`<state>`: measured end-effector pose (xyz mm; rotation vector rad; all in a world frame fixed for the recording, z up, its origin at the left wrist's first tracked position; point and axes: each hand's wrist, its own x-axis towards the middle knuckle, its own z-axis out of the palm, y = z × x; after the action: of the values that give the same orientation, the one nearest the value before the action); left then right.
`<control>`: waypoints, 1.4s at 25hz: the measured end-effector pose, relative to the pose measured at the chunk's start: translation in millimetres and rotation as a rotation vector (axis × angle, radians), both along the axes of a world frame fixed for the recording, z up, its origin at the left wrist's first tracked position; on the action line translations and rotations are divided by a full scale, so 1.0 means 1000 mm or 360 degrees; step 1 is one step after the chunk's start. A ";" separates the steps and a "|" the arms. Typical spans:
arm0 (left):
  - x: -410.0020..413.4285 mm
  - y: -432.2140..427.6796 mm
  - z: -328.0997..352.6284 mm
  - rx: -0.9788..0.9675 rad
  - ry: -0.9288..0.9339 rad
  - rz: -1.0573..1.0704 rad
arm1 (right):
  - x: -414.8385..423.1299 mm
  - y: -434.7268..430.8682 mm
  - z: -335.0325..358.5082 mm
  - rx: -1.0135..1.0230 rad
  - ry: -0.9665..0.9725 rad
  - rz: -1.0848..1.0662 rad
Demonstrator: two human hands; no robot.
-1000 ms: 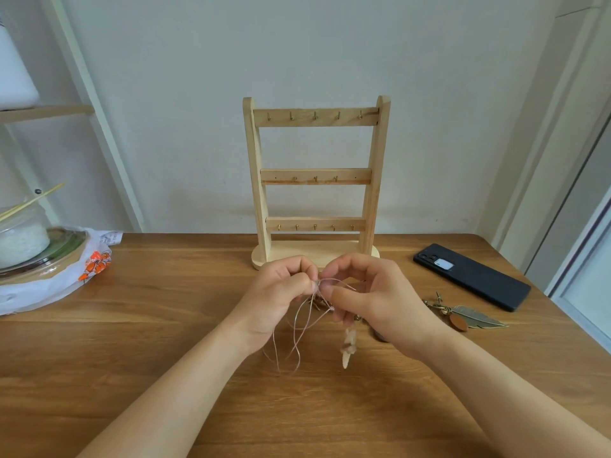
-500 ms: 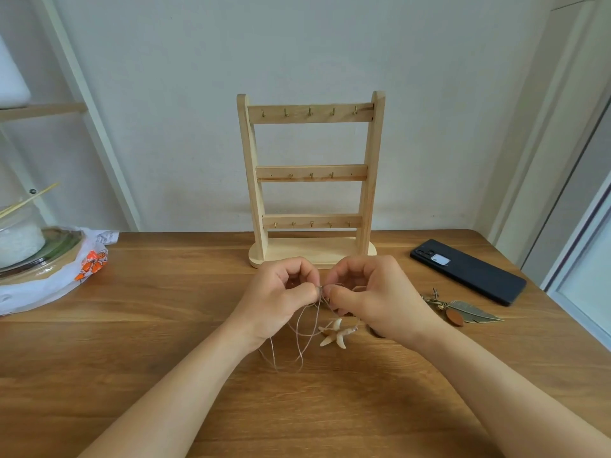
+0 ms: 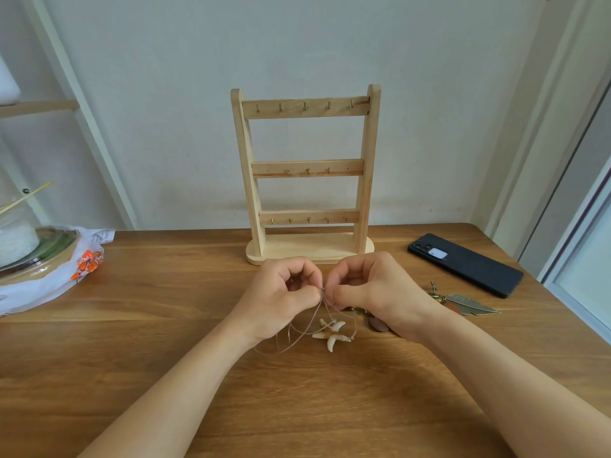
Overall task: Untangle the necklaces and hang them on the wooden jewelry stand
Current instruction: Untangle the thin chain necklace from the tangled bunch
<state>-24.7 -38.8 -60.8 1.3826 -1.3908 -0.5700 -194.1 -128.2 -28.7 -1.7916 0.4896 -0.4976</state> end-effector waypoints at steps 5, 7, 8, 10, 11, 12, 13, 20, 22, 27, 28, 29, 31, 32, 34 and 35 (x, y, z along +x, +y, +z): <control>-0.004 0.000 0.000 0.0050 -0.0100 -0.0005 | 0.002 0.000 -0.001 -0.0201 0.0140 -0.0006; -0.005 0.001 0.000 0.0122 -0.0171 -0.0040 | 0.002 -0.001 -0.004 -0.0472 0.0222 0.0016; -0.005 0.001 0.001 0.0164 -0.0190 -0.0063 | 0.002 -0.002 -0.005 -0.0583 0.0248 0.0025; -0.005 0.001 0.002 0.0239 -0.0169 -0.0092 | 0.002 -0.003 -0.006 -0.0658 0.0239 0.0058; -0.005 0.001 0.003 0.0278 -0.0140 -0.0106 | 0.002 -0.003 -0.007 -0.0658 0.0221 0.0075; -0.004 0.001 0.003 0.0314 -0.0112 -0.0123 | 0.002 -0.003 -0.007 -0.0661 0.0205 0.0089; -0.004 0.001 0.003 0.0337 -0.0090 -0.0133 | 0.001 -0.003 -0.008 -0.0684 0.0199 0.0094; 0.000 0.001 0.004 0.0275 0.0122 -0.0172 | 0.003 -0.010 -0.009 -0.0474 0.0129 0.0084; -0.003 0.001 0.003 0.0254 0.0200 -0.0196 | 0.002 -0.008 -0.008 -0.0254 0.0060 0.0083; -0.006 0.002 0.003 0.0333 0.0301 -0.0211 | 0.003 -0.012 -0.011 -0.0469 0.0089 0.0069; -0.006 0.002 0.003 0.0371 0.0288 -0.0210 | 0.004 -0.011 -0.012 -0.0567 0.0110 0.0065; -0.005 0.002 0.003 0.0417 0.0276 -0.0209 | 0.004 -0.009 -0.012 -0.0655 0.0114 0.0062; -0.003 0.004 0.007 0.0524 0.0243 -0.0219 | 0.003 -0.010 -0.011 -0.0831 0.0086 0.0032; -0.001 0.005 0.009 0.0566 0.0236 -0.0230 | 0.002 -0.013 -0.011 -0.0888 0.0064 -0.0010; 0.003 0.007 0.014 0.0553 0.0307 -0.0195 | -0.002 -0.022 -0.010 -0.0852 0.0012 -0.0095; 0.005 0.008 0.015 0.0497 0.0364 -0.0151 | -0.003 -0.024 -0.009 -0.0805 -0.0007 -0.0112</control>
<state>-19.4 -30.7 -46.0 1.4473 -1.2215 -1.0103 -197.5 -152.4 -37.7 -2.2593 0.4503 -0.7210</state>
